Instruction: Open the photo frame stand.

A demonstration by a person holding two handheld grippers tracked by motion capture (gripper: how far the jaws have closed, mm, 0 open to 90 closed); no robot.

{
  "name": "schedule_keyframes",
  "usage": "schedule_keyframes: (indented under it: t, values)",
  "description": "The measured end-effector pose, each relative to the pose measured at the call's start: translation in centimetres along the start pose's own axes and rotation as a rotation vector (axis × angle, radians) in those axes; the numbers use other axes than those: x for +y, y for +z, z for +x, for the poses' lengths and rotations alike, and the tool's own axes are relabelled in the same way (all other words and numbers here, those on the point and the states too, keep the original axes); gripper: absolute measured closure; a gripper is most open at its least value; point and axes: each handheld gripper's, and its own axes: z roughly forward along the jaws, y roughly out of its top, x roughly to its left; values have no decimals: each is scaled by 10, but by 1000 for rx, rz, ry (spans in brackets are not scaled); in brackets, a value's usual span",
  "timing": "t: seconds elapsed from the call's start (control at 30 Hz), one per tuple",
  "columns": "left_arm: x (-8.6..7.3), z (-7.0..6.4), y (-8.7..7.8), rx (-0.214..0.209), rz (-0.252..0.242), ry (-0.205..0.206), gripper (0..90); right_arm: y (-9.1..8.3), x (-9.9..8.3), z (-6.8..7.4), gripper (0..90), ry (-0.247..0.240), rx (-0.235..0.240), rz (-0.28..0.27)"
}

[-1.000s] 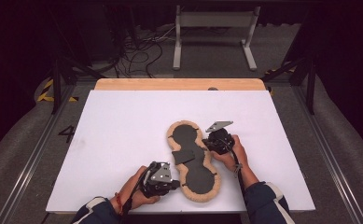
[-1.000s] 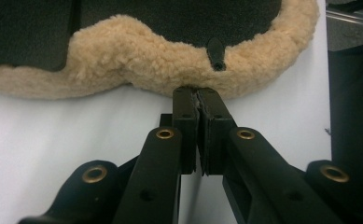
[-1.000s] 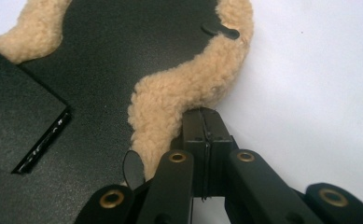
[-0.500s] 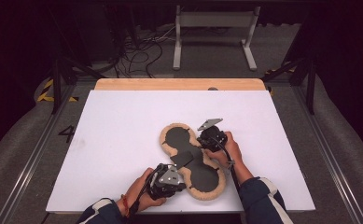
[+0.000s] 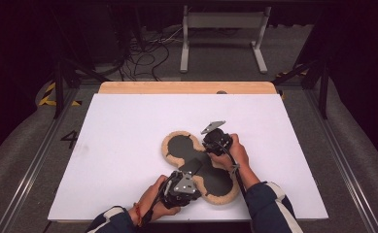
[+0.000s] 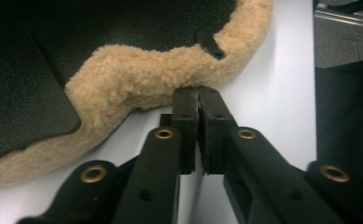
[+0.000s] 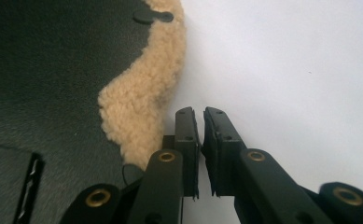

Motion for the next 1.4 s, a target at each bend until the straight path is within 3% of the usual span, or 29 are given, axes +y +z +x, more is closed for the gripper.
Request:
schedule_keyframes:
  t: [0.1,0.23,0.3,0.47,0.53,0.6,0.73,0.83,1.07,1.17,1.23,1.4]
  values:
    - [-2,1,-13,-3,-35,11,845,-15,-7,-1,829,29,0,-58]
    - [-7,5,-30,10,-66,4,832,-34,-19,0,827,29,-3,-112]
    - [-13,12,-43,49,-89,-23,827,-51,-32,1,824,45,8,-161]
    - [-31,41,-67,131,-138,-105,805,-83,-64,6,822,65,24,-223]
    - [-39,55,-74,160,-155,-133,777,-93,-79,6,812,104,45,-242]
    - [-42,60,-76,182,-154,-135,763,-98,-88,6,808,112,42,-245]
    - [-54,85,-82,257,-150,-202,712,-111,-122,11,778,151,44,-238]
    - [-56,92,-83,257,-161,-232,686,-114,-136,17,761,140,35,-213]
    - [-52,109,-73,319,-132,-246,644,-123,-155,29,775,150,32,-195]
    - [-51,118,-70,312,-124,-270,691,-130,-164,33,855,176,28,-199]
    - [-50,125,-69,322,-114,-286,744,-130,-171,37,878,190,57,-185]
    - [-51,147,-71,366,-125,-333,859,-126,-179,53,886,169,103,-144]
